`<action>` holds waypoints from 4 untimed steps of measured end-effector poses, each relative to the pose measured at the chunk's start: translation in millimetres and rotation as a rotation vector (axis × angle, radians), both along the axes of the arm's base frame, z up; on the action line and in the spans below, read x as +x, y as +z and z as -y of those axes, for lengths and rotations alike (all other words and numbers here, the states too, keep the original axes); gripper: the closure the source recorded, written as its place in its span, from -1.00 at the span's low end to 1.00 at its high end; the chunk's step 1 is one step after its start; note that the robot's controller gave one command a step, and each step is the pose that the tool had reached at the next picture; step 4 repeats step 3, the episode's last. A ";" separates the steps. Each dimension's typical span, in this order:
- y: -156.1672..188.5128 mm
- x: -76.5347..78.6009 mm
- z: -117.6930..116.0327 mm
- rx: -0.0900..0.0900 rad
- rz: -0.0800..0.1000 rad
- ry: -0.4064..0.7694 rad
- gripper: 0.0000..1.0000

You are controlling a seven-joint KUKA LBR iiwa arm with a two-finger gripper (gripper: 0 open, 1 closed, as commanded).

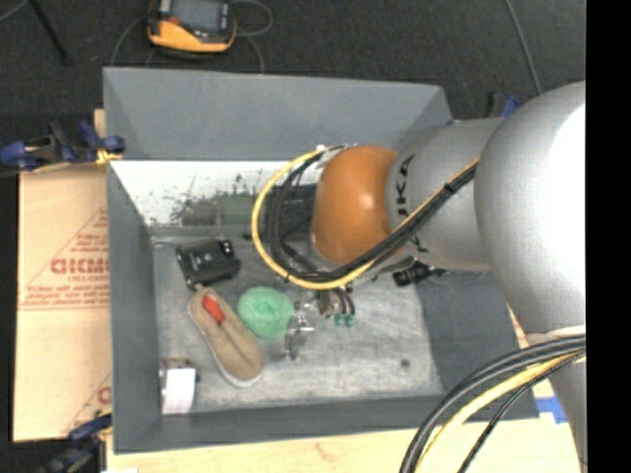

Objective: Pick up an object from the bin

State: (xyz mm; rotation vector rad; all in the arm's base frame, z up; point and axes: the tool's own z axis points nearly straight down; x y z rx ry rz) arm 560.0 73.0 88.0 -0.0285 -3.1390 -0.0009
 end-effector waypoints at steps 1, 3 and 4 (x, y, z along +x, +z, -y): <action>28.1 4.2 -12.1 0.000 0.005 -0.146 -1.00; -14.4 -3.7 -26.0 0.002 0.017 -0.403 1.00; -14.4 -3.7 -26.0 0.002 0.017 -0.403 1.00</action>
Offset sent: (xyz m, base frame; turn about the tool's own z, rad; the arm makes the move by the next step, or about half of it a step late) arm -0.0034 0.0197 -0.0180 0.0423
